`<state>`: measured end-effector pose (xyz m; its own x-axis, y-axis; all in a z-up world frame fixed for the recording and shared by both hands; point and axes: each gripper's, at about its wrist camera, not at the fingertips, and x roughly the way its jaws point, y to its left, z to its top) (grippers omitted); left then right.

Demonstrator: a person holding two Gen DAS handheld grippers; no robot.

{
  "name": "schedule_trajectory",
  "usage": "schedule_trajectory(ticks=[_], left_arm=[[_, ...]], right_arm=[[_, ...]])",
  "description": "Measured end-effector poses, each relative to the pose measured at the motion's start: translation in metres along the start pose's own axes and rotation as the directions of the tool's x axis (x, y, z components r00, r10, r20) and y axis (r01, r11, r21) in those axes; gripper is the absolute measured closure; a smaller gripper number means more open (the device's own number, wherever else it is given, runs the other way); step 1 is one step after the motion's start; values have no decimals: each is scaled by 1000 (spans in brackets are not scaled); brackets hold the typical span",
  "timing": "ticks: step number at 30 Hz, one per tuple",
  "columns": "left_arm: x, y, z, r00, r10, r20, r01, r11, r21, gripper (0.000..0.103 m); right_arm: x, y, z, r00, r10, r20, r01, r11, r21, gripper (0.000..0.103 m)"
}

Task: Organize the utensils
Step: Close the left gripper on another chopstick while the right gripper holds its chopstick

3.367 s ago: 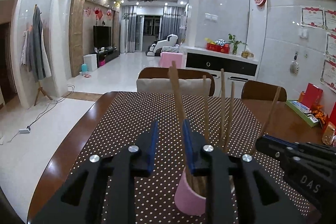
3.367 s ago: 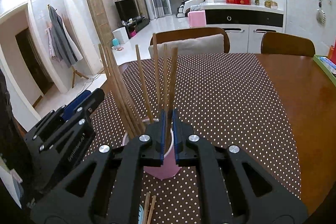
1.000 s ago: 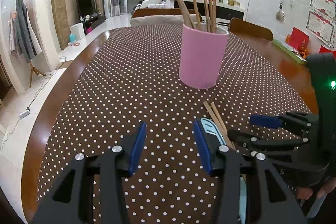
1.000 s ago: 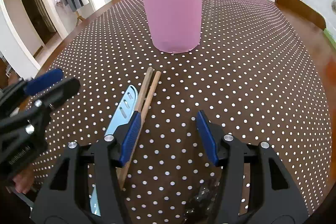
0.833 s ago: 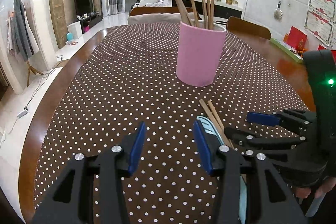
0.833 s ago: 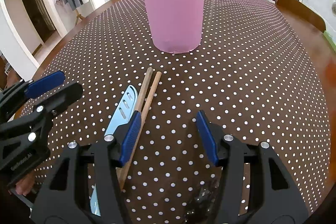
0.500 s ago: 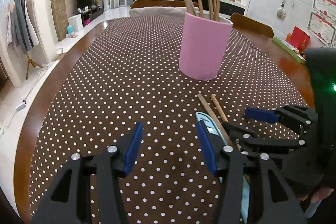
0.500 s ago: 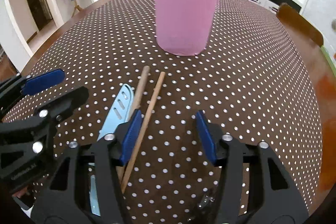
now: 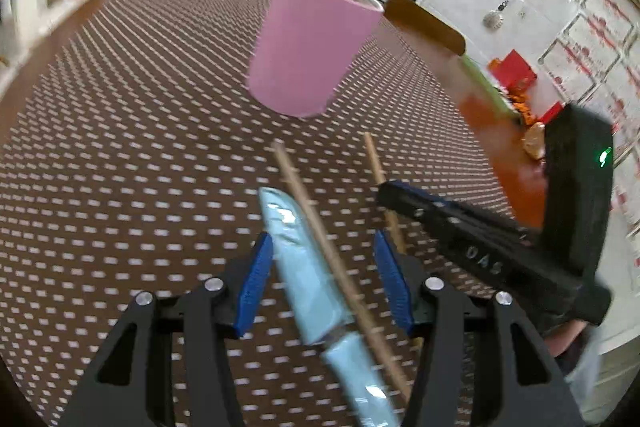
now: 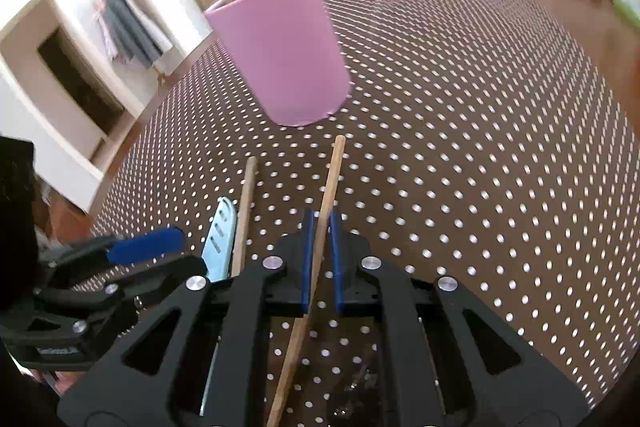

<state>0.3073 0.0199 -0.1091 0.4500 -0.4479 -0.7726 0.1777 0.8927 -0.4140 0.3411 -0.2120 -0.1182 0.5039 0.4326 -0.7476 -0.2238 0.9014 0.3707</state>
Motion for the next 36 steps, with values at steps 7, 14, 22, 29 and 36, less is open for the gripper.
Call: schedule_trajectory(ticks=[7, 14, 22, 29, 36], left_arm=[[24, -7, 10, 999, 1, -51, -5, 997, -73, 59], [41, -32, 21, 992, 112, -60, -115, 992, -47, 59], [62, -50, 43, 986, 146, -78, -153, 984, -94, 58], [75, -63, 62, 987, 117, -110, -131, 983, -130, 59], [82, -67, 60, 988, 96, -121, -112, 984, -137, 59]], right_arm=[[-16, -26, 3, 999, 39, 19, -40, 996, 83, 95], [-20, -35, 0, 999, 36, 0, -36, 994, 102, 94], [-27, -66, 7, 999, 41, 13, -43, 978, 203, 94], [-35, -81, 6, 999, 47, 10, -48, 974, 223, 94], [-37, -85, 5, 999, 47, -1, -46, 974, 224, 94]])
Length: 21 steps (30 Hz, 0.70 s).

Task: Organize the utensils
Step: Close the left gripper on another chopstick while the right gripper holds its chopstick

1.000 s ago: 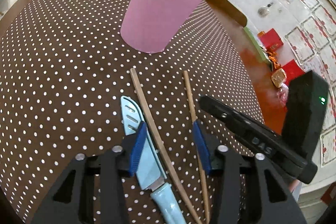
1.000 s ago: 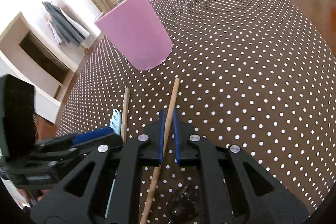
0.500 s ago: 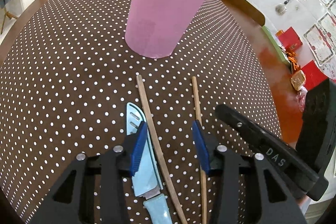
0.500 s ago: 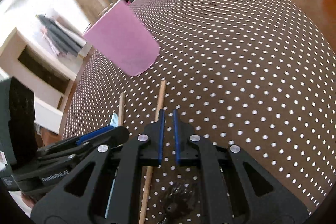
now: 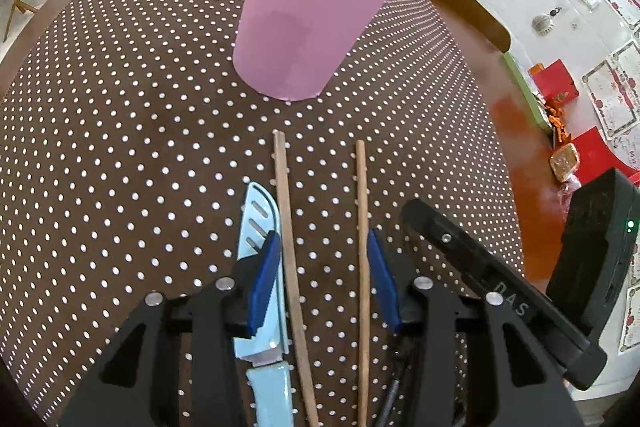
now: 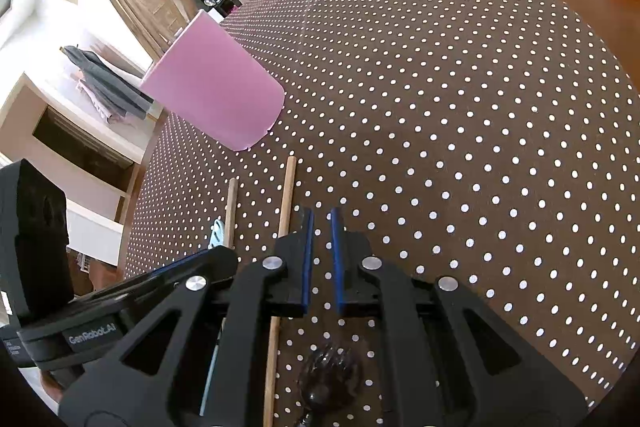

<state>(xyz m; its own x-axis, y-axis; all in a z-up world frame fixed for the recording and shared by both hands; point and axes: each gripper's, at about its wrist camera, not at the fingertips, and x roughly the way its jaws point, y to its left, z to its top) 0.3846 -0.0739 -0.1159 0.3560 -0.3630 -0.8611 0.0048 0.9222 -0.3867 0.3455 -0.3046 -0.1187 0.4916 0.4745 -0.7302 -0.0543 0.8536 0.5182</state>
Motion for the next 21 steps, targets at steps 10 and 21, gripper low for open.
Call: schedule_trajectory(ticks=[10, 21], left_arm=[[12, -2, -14, 997, 81, -6, -81, 996, 47, 59], [32, -55, -18, 948, 308, 79, -317, 931, 180, 77]], right_arm=[[8, 4, -1, 1000, -7, -19, 7, 1000, 11, 94], [11, 6, -2, 1000, -13, -22, 13, 1000, -2, 94]])
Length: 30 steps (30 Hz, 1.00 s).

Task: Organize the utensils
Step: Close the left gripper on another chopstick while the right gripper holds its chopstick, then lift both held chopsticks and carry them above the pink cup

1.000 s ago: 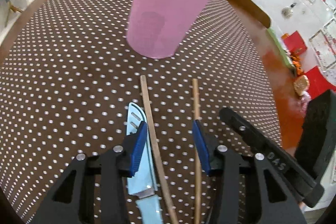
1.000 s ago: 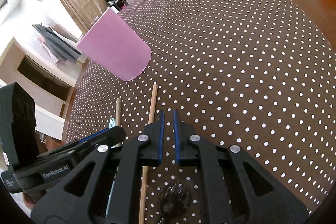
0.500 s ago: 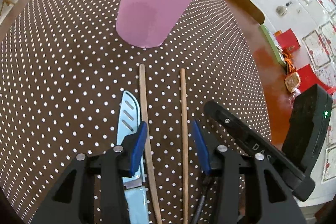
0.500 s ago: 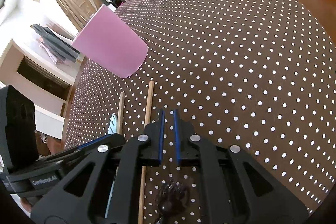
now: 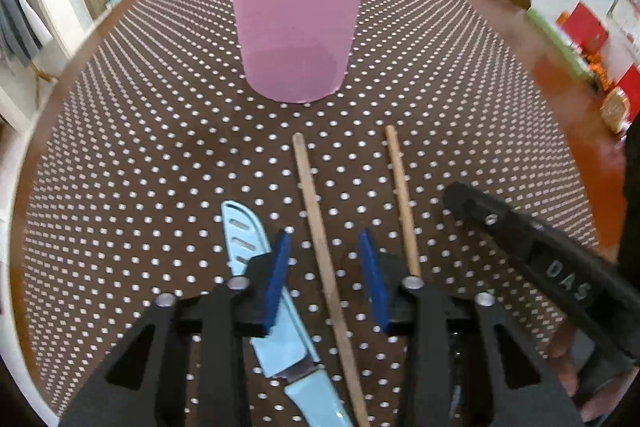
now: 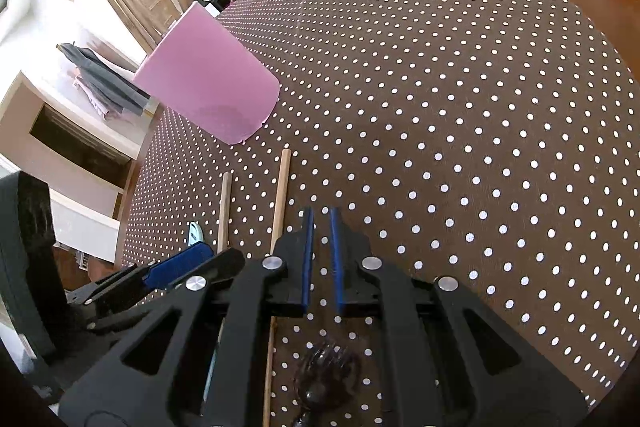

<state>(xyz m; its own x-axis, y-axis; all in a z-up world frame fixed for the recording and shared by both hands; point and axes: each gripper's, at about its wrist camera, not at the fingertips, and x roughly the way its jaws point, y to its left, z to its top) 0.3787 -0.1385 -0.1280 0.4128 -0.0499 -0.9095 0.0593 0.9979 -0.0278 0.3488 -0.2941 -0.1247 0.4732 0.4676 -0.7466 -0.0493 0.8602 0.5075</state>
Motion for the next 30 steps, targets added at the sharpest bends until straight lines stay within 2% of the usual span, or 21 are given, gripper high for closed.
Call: schedule_trajectory(ticks=[1, 2, 8, 12, 15, 16, 19, 20, 22, 27, 28, 29, 30], left_arm=[[0, -3, -1, 999, 38, 5, -38, 999, 6, 90], [1, -5, 0, 998, 60, 9, -60, 998, 9, 92], [-3, -13, -2, 998, 22, 51, -22, 1000, 8, 94], [-6, 3, -17, 994, -29, 102, 29, 1000, 6, 95], [-10, 11, -22, 991, -65, 113, 65, 998, -3, 95], [-11, 14, -23, 990, -75, 119, 76, 997, -5, 95], [-14, 19, -26, 985, -100, 144, 101, 995, -2, 95], [-14, 21, -26, 983, -107, 151, 108, 994, 0, 95], [-11, 30, -28, 981, -116, 156, 118, 993, -2, 95], [-9, 45, -32, 974, -137, 179, 139, 990, 2, 95], [-9, 46, -33, 973, -143, 181, 145, 989, 3, 95], [-9, 51, -36, 972, -147, 181, 149, 989, 2, 95], [-8, 50, -36, 972, -152, 181, 155, 988, -1, 95]], right_arm=[[1, 0, 0, 1000, -1, 0, 1, 1000, -2, 94], [1, 0, 0, 1000, -2, 0, 2, 1000, -3, 94], [5, 6, -3, 1000, -6, 0, 6, 999, -31, 94], [8, 29, -9, 1000, 14, 3, -13, 990, -138, 94], [14, 49, -14, 1000, -21, 12, 23, 973, -230, 93], [18, 55, -17, 999, -46, 14, 48, 965, -256, 91], [26, 62, -20, 996, -85, 18, 86, 956, -279, 71], [26, 63, -20, 995, -97, 26, 101, 954, -283, 59], [29, 66, -20, 986, -159, 59, 169, 943, -286, 54], [39, 82, -29, 964, -243, 104, 265, 899, -348, 55], [43, 89, -34, 956, -269, 121, 294, 885, -362, 59], [45, 92, -36, 940, -306, 148, 340, 863, -375, 70], [47, 94, -38, 934, -317, 166, 358, 853, -380, 73]])
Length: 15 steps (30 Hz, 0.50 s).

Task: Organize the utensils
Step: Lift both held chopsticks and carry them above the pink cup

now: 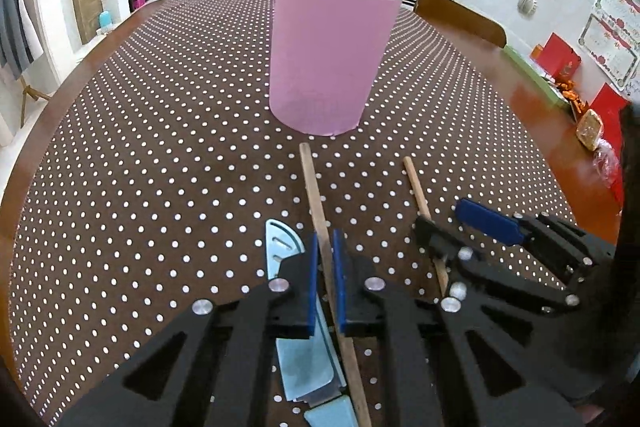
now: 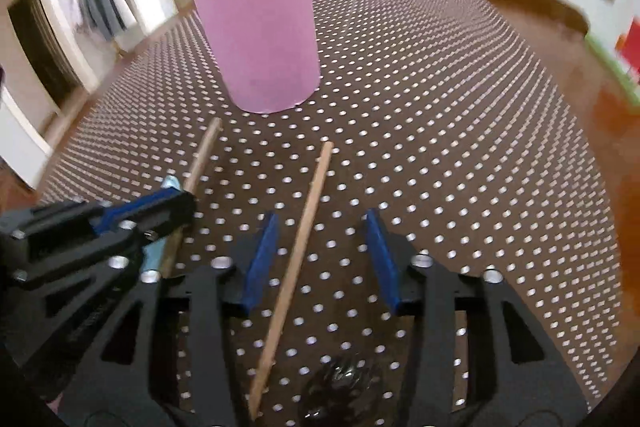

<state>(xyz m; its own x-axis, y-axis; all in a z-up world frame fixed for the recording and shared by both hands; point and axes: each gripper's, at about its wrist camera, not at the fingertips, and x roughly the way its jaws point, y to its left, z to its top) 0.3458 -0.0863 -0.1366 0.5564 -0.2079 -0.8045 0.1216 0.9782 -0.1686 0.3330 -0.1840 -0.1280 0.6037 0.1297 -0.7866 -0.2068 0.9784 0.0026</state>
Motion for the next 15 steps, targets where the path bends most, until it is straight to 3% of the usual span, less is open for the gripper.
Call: schedule_trajectory(ticks=[1, 2, 3, 9, 15], left_arm=[[1, 4, 0, 1000, -4, 1, 4, 1000, -2, 95], [0, 4, 0, 1000, -9, 1, 9, 1000, -6, 95], [1, 9, 1, 1000, -13, 2, 13, 1000, -8, 95], [-18, 20, 1, 999, -4, 48, 4, 1000, -2, 95], [-42, 21, 3, 994, 9, 109, -11, 1000, 12, 95]], right_arm=[[0, 0, 0, 1000, 11, 6, -11, 1000, 7, 78], [0, -3, 0, 1000, 15, 8, -15, 1000, 16, 92], [1, -6, 0, 1000, 28, 5, -28, 999, 42, 94], [-12, -29, -1, 995, 90, 45, -94, 989, 113, 95], [-50, -39, 4, 972, 139, 187, -170, 972, 161, 95]])
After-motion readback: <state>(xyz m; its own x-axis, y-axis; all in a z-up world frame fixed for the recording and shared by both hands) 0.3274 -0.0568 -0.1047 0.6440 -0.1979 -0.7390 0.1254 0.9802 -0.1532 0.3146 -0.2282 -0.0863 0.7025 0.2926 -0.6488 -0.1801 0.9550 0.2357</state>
